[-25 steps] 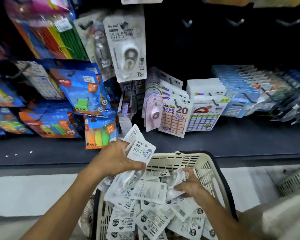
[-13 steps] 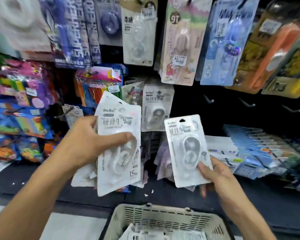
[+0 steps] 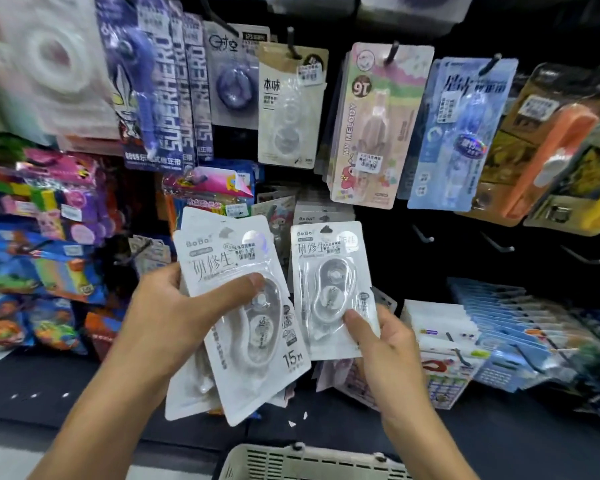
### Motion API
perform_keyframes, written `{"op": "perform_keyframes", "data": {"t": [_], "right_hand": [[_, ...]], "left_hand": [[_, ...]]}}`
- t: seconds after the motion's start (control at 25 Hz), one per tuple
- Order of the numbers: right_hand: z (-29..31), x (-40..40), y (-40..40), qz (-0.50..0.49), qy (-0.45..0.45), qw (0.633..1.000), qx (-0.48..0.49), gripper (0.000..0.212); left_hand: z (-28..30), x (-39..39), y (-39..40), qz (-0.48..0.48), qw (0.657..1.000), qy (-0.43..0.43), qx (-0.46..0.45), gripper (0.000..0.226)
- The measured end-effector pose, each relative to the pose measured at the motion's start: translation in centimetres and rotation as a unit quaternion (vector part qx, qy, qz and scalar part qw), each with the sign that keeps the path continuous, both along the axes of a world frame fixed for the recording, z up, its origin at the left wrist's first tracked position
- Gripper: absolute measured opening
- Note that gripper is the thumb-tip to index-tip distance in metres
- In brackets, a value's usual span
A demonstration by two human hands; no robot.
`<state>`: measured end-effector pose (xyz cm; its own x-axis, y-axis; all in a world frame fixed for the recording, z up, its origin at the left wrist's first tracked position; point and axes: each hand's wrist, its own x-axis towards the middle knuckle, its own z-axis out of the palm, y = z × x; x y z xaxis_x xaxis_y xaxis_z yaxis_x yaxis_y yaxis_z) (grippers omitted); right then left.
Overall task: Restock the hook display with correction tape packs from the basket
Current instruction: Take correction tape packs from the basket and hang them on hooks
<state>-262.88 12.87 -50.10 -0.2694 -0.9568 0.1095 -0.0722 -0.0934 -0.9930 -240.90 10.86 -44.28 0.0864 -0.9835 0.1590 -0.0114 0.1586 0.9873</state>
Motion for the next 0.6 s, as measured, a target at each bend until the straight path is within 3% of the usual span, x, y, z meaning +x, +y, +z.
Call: {"op": "perform_keyframes", "data": {"t": [0.08,0.16,0.24,0.36,0.44,0.52,0.6], "right_hand": [[0.1,0.1,-0.6,-0.024,-0.024,0.999,0.035,0.014],[0.2,0.1,-0.8,0.015,-0.137,0.987,0.078,0.043],[0.3,0.5,-0.8,0.028,-0.134,0.987,0.079,0.058],[0.2,1.6,-0.3,0.133,-0.061,0.989,0.023,0.051],[0.3,1.9,0.1,0.175,-0.097,0.980,-0.007,0.037],[1.2,2.0,-0.1,0.148,-0.181,0.972,-0.029,0.043],[2.3,1.2,-0.5,0.068,-0.187,0.979,-0.039,0.042]], "left_hand": [[-0.1,-0.2,0.0,-0.009,1.000,0.001,0.003,0.046],[-0.3,-0.6,0.0,-0.012,1.000,-0.001,0.009,0.047],[-0.6,-1.2,0.0,-0.006,1.000,0.006,0.018,0.043],[-1.1,-1.8,0.0,-0.023,0.999,0.012,0.038,0.040],[-1.2,-1.7,0.2,-0.089,0.992,0.044,0.071,0.049],[-1.1,-1.4,0.5,-0.135,0.984,0.056,0.098,0.059],[-1.1,-1.1,0.5,-0.121,0.987,0.057,0.089,0.052]]}}
